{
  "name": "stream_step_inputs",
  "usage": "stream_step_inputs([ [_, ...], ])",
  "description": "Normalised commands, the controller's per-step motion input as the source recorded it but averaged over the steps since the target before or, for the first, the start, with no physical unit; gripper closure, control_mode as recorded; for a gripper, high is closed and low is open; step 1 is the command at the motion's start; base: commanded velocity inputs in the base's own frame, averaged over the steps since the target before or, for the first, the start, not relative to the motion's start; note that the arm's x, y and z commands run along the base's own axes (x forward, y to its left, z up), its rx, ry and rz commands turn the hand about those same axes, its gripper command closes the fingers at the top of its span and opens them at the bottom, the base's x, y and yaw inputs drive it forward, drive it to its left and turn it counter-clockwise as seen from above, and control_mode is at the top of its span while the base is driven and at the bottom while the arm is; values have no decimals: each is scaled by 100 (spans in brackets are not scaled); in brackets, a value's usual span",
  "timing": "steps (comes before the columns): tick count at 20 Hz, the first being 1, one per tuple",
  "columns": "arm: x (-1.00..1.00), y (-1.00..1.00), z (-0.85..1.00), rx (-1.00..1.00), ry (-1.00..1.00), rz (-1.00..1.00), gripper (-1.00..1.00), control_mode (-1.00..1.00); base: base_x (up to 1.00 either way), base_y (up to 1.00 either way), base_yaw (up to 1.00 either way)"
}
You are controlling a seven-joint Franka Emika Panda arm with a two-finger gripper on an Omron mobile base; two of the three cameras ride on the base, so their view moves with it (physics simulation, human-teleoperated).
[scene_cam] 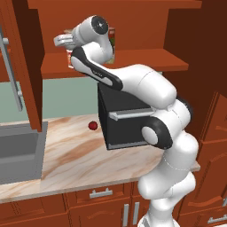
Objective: Stack two cans on top of the other two cans in the cabinet.
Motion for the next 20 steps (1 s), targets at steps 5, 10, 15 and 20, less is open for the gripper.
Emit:
stream_step_inputs([
  [5,10,2,-3,-2,4,0,100,-100,0,0,0],
  [10,6,2,-6,0,3,0,100,-100,0,0,0],
  [15,0,2,-7,0,3,0,100,-100,0,0,0],
  [20,0,0,-15,0,2,0,100,-100,0,0,0],
])
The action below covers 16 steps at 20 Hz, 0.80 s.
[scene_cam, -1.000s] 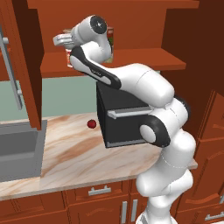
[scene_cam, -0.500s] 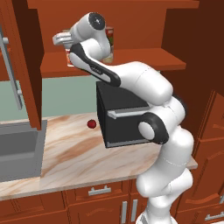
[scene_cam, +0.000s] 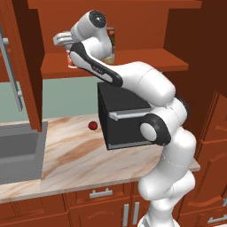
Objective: Stack two cans on top of the other two cans in the cabinet.
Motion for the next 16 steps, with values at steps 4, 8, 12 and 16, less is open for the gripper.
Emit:
stream_step_inputs([
  [4,0,0,-14,0,0,0,-100,-100,0,0,0],
  [8,0,0,-6,0,0,0,-100,-100,0,0,0],
  [12,-7,-1,-2,0,0,0,-100,-100,0,0,0],
  [16,-17,-1,-5,0,0,0,-100,-100,0,0,0],
])
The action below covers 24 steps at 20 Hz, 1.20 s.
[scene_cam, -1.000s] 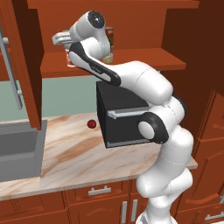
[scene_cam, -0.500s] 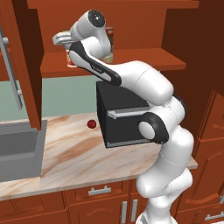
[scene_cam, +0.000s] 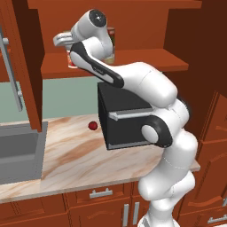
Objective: Stack two cans on top of the other two cans in the cabinet.
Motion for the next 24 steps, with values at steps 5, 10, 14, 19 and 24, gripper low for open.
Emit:
stream_step_inputs([
  [5,-25,-12,-8,0,0,0,-100,-100,0,0,0],
  [10,-44,-32,-18,0,-5,0,-100,-100,0,0,0],
  [14,-50,-40,-13,3,-10,0,-100,-100,0,0,0],
  [19,-67,-48,-11,3,-11,0,-100,-100,0,0,0],
  [24,-72,-51,-1,1,0,-2,-100,-100,0,0,0],
])
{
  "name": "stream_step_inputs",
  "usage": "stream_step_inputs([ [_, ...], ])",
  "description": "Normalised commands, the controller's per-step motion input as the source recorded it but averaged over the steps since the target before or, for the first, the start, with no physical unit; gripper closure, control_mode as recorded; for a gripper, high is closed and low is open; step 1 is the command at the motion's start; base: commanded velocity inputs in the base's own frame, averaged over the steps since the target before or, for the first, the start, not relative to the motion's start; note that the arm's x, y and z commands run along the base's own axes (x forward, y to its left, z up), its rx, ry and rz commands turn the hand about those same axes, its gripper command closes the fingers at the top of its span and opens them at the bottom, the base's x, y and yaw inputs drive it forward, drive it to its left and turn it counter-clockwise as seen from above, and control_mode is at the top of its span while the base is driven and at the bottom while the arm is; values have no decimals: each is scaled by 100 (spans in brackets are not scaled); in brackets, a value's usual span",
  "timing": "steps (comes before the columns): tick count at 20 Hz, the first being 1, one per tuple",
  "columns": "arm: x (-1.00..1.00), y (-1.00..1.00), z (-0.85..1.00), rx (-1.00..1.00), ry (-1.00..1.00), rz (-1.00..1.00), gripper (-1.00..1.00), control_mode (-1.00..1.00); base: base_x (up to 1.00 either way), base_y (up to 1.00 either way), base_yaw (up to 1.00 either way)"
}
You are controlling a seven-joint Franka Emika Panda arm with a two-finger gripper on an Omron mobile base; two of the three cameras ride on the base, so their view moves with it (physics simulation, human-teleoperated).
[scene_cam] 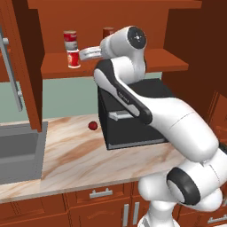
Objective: Stack two cans on top of the other two cans in the cabinet.
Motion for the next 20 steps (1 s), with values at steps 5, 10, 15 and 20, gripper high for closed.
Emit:
stream_step_inputs([
  [5,-80,-46,0,0,4,-7,-100,-100,0,0,0],
  [10,-91,-48,-10,0,1,0,-100,-100,0,0,0],
  [15,-76,-36,-14,-1,13,0,-100,-100,0,0,0],
  [20,-79,-30,-19,-5,16,-2,-100,-100,0,0,0],
])
